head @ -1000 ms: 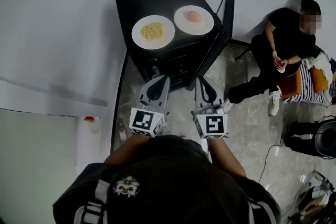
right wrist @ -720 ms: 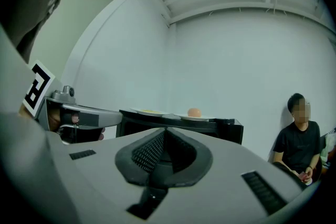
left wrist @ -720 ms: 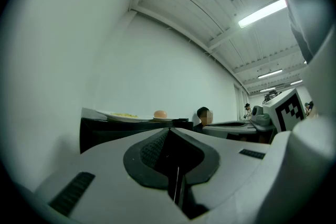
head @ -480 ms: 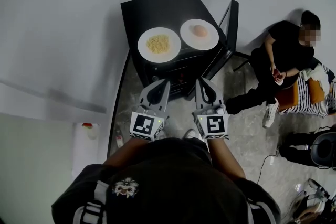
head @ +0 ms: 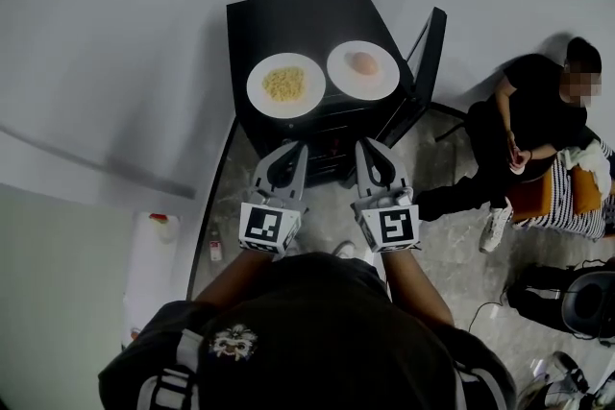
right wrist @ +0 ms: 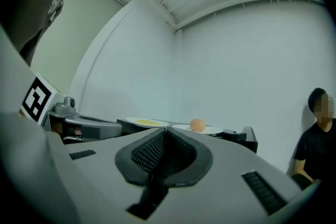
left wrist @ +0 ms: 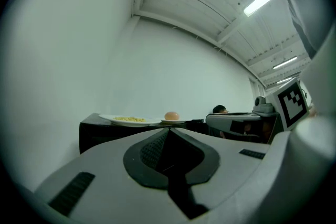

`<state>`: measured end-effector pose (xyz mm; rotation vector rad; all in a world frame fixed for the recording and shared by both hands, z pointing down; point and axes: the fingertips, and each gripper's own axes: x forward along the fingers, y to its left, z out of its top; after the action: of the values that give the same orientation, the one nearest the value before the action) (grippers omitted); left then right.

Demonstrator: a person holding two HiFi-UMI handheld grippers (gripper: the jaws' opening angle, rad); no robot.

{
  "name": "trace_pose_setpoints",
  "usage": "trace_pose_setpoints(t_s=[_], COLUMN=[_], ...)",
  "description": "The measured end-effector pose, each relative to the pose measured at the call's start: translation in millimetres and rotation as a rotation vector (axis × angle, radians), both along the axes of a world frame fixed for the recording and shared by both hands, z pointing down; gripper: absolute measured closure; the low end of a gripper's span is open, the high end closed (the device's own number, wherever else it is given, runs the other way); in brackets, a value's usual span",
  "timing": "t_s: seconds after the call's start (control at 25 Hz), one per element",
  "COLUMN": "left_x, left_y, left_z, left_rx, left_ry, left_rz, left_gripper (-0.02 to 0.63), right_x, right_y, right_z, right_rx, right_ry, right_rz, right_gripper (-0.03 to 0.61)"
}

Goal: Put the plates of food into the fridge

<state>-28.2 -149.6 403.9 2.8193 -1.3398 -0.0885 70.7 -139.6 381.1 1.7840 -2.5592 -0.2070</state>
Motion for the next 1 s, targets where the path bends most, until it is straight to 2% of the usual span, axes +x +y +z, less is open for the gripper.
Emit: trace_pose_setpoints(t_s=[0.16,0.28,0.36,0.48,0.8,1.0], left_x=[1,1,1,2,3,0], left_y=[-2,-3,-3,-3,-4,0], left_z=[2,4,6,10,14,18], left_rx=[-0.005,-0.015,-0.021,-0.026,-0.042,-0.059], left_ry=[-0.003,-0.009,-0.011,-0.011,-0.009,-0.017], left_rz=[-0.031,-0.047,-0.056,-0.064,-0.078,-0.073], left_gripper=[0.592,0.592,0.592,0.592,0.592,0.592], right_x=[9,18,26,38,49,52], right_y=[-10,-20,-27,-40,-60,-75], right_z=[7,6,10,16,17,25], right_rx=[-0.061,-0.090,-0.143,-0.241,-0.384,-0.507], right_ry=[-0.062,-0.177,-0.302,-0.512,-0.927,-1.219], right_rz=[-0.027,-0.034,-0.040,-0.052,-0.083,-0.077], right_gripper=[0.552,0.552,0.542,0.486,0.448,0.436])
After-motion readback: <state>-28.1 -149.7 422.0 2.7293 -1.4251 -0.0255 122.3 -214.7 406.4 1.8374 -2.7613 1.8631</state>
